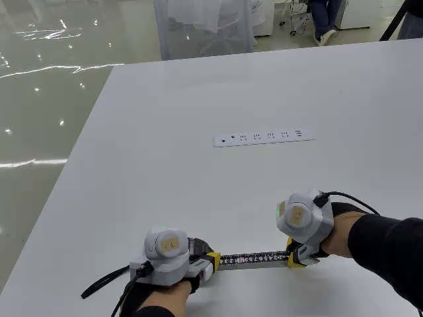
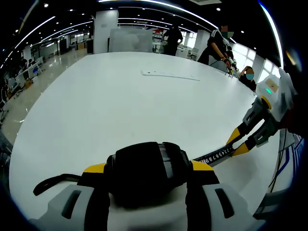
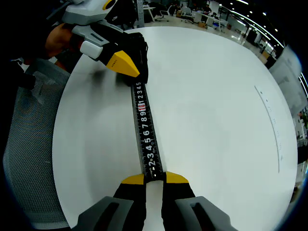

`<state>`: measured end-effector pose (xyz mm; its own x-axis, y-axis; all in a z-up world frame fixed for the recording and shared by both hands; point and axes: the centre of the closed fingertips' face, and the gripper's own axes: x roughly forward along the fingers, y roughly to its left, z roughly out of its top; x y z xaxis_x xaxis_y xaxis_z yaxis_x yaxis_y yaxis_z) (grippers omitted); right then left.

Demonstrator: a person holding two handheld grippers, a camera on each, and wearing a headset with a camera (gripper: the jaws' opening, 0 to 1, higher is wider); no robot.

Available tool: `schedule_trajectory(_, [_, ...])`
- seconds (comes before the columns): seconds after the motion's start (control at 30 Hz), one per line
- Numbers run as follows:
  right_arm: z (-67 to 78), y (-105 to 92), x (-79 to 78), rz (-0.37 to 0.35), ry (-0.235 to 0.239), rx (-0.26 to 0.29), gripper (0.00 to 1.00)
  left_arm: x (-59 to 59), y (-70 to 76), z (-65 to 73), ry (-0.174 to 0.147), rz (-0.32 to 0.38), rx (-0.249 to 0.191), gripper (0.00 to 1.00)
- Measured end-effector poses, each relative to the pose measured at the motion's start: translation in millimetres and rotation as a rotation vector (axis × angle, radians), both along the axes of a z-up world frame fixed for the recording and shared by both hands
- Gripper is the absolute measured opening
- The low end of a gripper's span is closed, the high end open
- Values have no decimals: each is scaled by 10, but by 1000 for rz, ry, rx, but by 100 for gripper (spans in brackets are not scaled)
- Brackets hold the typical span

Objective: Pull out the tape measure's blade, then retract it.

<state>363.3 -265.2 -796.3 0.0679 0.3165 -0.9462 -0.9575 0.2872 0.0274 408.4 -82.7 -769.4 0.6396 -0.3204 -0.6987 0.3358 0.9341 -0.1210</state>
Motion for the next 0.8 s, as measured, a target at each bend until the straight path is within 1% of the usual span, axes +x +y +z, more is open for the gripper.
schedule_trajectory(0.07, [-1, 5, 4, -12, 4, 1, 6, 0, 0, -1, 1, 0, 0, 59])
schedule_trajectory(0.23, [-6, 20, 6, -2, 4, -1, 6, 1, -1, -2, 1, 1, 0, 59])
schedule_trajectory(0.3, [-6, 33, 4, -11, 3, -6, 6, 2, 0, -2, 2, 1, -1, 59])
schedule_trajectory(0.6, [-9, 58, 10, -6, -2, -14, 6, 3, 3, -4, 3, 3, -1, 59])
schedule_trajectory(0.8, [-6, 73, 12, -4, 0, -9, 6, 6, 4, -4, 4, 2, -1, 59])
